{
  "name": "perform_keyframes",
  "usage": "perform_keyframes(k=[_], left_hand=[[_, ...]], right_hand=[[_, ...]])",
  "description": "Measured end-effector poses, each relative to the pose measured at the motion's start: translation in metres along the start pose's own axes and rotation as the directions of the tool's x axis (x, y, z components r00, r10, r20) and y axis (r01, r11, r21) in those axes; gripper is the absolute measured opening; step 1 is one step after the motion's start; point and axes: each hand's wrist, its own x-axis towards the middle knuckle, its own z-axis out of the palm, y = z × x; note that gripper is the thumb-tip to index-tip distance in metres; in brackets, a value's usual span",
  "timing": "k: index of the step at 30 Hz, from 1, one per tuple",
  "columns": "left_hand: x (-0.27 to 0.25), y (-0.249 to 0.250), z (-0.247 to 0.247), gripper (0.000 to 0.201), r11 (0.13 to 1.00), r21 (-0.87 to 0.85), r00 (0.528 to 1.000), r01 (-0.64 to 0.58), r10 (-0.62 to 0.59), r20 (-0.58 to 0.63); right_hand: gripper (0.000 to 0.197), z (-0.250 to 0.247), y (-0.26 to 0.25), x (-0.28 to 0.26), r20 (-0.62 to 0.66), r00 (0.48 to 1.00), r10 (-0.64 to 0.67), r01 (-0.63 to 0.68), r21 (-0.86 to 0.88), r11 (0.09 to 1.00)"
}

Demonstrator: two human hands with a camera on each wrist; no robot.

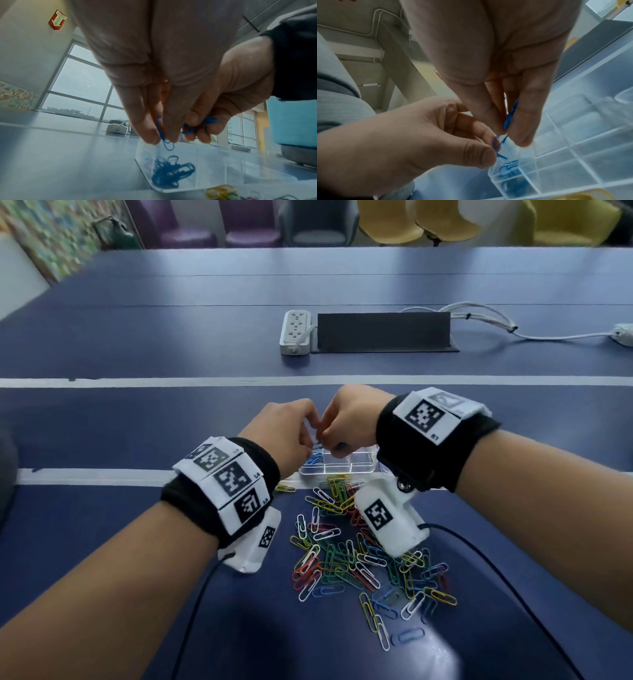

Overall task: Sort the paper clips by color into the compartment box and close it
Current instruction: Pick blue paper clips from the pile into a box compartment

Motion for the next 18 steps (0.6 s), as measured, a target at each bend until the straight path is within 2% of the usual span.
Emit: perform_keyframes(k=[5,10,14,18], left_hand=[[-0.003,-0.005,-0.006,0.05,0.99,-0.133,0.999,0.036,-0.038,-0.009],[-0.005,-0.011,-0.009,0.045,0.983,-0.173,0.998,0.055,-0.056,-0.001],[-0.009,-0.014,-0.009,0.044,0.982,-0.178,0.998,0.07,-0.07,0.005],[-0.011,-0.014,-0.011,0.045,0.983,-0.173,0.998,0.058,-0.06,-0.007]], right_hand=[[0.02,0.002,-0.016,0.006,0.015,1.0,0.015,-0.014,-0.054,0.998],[0.023,0.003,-0.021,0.008,0.037,0.999,0.025,-0.026,0.022,0.999],[0.016,0.002,-0.021,0.006,0.05,0.998,0.029,-0.037,0.168,0.985],[0.03,0.004,-0.024,0.005,0.038,0.997,0.064,-0.069,0.123,0.99]])
